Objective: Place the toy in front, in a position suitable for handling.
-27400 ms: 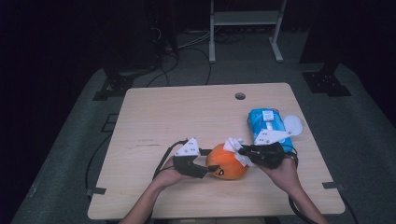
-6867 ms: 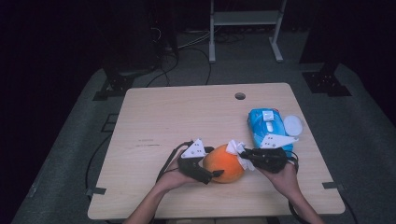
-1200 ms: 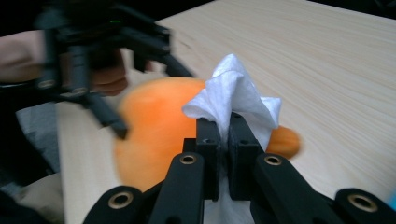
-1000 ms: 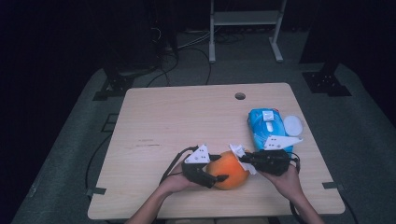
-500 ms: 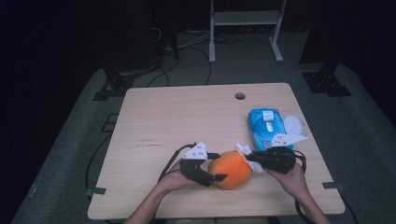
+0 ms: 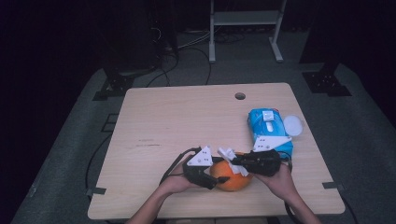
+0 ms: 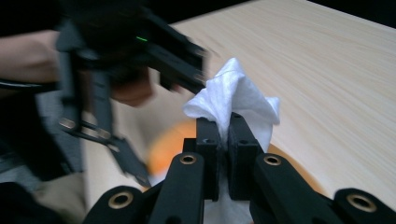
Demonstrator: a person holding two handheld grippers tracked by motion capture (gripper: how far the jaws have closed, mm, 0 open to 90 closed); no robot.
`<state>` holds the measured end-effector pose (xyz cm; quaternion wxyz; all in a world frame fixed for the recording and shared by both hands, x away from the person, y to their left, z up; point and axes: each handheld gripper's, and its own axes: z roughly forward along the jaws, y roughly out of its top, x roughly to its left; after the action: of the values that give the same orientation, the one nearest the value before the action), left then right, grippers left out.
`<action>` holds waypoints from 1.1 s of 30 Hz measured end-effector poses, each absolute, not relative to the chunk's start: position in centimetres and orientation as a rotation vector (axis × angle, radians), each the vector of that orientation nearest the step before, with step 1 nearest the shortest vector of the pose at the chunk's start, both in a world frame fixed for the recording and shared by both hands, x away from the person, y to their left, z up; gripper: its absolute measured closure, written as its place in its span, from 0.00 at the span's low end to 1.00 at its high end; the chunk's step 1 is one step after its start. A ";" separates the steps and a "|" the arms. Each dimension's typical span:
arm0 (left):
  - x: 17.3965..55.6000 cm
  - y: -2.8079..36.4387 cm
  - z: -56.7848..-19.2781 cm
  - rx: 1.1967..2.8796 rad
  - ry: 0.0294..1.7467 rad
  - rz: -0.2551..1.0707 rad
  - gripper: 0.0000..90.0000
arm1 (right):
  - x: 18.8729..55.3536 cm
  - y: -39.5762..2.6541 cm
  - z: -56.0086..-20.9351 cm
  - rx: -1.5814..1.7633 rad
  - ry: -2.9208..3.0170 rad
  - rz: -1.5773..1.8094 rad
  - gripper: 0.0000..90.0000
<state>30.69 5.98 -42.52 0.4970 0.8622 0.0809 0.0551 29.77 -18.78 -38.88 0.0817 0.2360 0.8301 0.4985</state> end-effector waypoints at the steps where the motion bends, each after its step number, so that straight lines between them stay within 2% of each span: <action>1: 30.8 6.1 -42.6 2.084 0.201 0.124 0.37 | 30.0 -19.2 -39.0 0.723 2.471 1.460 0.94; 4: 31.0 6.2 -42.7 2.077 0.203 0.120 0.36 | 30.5 -20.9 -39.8 0.790 2.447 1.424 0.94; 6: 31.1 6.2 -42.7 2.063 0.196 0.111 0.30 | 30.7 -21.8 -40.3 0.834 2.441 1.450 0.94; 9: 31.6 6.4 -42.9 2.080 0.247 0.088 0.12 | 30.6 -22.5 -40.8 0.857 2.428 1.446 0.94; 11: 31.9 6.4 -43.3 2.075 0.278 0.053 0.11 | 30.7 -23.0 -41.0 0.880 2.423 1.460 0.94; 13: 32.0 6.2 -43.7 2.067 0.276 -0.001 0.17 | 30.8 -23.3 -41.2 0.898 2.422 1.478 0.94; 18: 31.4 6.2 -43.1 2.071 0.242 0.072 0.42 | 30.7 -23.5 -41.1 0.912 2.425 1.500 0.95; 23: 31.3 6.3 -42.4 2.050 0.230 0.080 0.45 | 30.1 -22.8 -39.6 0.854 2.412 1.545 0.95; 29: 31.3 6.3 -42.1 2.046 0.254 0.078 0.46 | 29.1 -19.6 -38.4 0.711 2.471 1.652 0.95; 33: 31.5 6.6 -42.3 2.038 0.274 0.070 0.46 | 29.2 -19.1 -38.2 0.672 2.477 1.578 0.95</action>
<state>31.49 6.55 -42.28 0.5160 0.8485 0.1139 0.0290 29.16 -19.10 -38.22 0.0643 0.2227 0.8204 0.5226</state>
